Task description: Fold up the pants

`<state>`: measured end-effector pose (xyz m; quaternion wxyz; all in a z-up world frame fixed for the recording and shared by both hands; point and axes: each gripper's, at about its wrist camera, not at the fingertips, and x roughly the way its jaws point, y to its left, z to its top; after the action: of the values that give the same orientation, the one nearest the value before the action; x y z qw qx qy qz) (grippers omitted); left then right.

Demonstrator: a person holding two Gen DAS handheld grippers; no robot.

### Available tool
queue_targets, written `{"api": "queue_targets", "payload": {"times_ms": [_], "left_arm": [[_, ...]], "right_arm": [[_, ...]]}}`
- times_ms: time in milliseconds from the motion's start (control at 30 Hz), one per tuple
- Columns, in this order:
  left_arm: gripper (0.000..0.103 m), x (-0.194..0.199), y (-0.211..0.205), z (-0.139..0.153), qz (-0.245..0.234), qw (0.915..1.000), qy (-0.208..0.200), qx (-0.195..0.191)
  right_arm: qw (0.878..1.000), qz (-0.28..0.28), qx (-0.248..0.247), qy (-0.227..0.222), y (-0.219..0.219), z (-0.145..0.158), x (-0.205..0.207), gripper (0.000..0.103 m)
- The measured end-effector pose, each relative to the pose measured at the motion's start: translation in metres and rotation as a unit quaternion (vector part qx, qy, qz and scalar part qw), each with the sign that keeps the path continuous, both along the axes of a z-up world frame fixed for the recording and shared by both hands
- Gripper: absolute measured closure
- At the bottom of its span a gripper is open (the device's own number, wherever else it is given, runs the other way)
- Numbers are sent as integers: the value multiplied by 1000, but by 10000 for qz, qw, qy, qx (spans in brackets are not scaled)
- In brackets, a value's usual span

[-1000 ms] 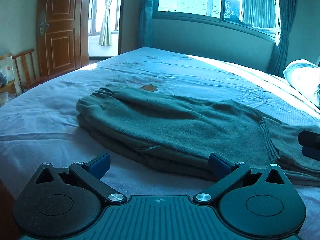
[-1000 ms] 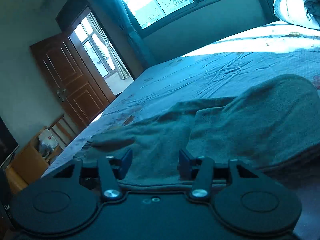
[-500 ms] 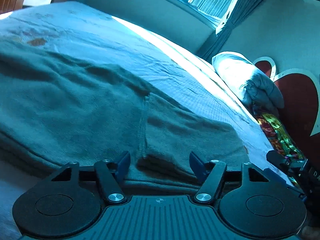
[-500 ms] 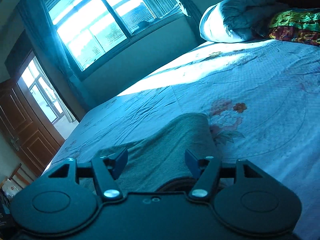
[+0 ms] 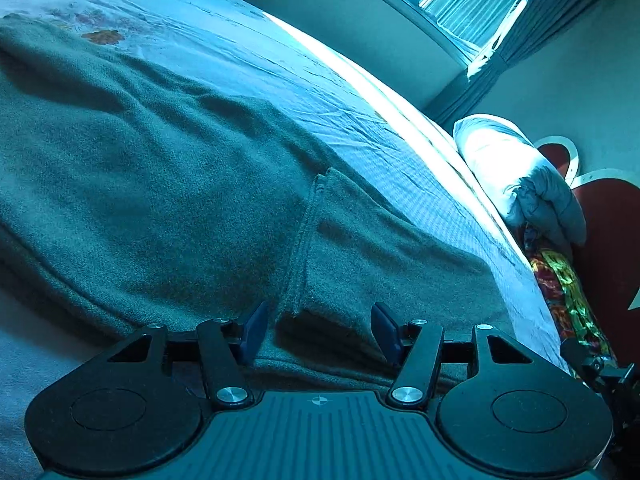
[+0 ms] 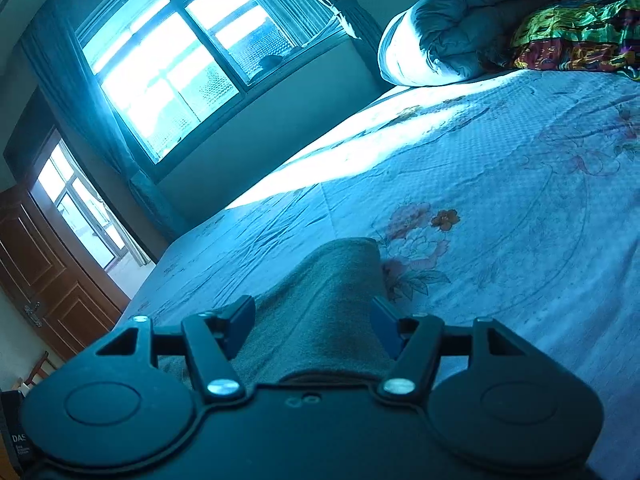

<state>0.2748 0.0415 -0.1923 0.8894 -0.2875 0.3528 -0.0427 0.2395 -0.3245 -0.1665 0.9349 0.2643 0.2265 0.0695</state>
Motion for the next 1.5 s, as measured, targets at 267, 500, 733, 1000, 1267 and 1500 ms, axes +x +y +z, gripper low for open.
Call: {"api": "queue_targets", "payload": {"times_ms": [267,500,733,1000,1267,1500], "left_arm": [[69,-1,2,0,-71,9997,-101,227],[85,-7,3,15,-109,9980,-420,469],[88,-25,18,52,-80,9924,-887,845],[50,-31,29,23,38,9990,-388,216],[57,-24,24,7,-2,9995,-272,-161],[86,-32,33,27,211,9965,-708,382]], "right_arm": [[10000,36,-46,50,2,-5,-1,45],[9998,46,-106,148,4,-8,-2,45],[9999,24,-78,77,3,-6,-5,45],[10000,58,-11,-4,3,-3,-7,43],[10000,66,35,24,1,-5,-7,43],[9999,-19,131,8,-5,-7,-9,43]]}}
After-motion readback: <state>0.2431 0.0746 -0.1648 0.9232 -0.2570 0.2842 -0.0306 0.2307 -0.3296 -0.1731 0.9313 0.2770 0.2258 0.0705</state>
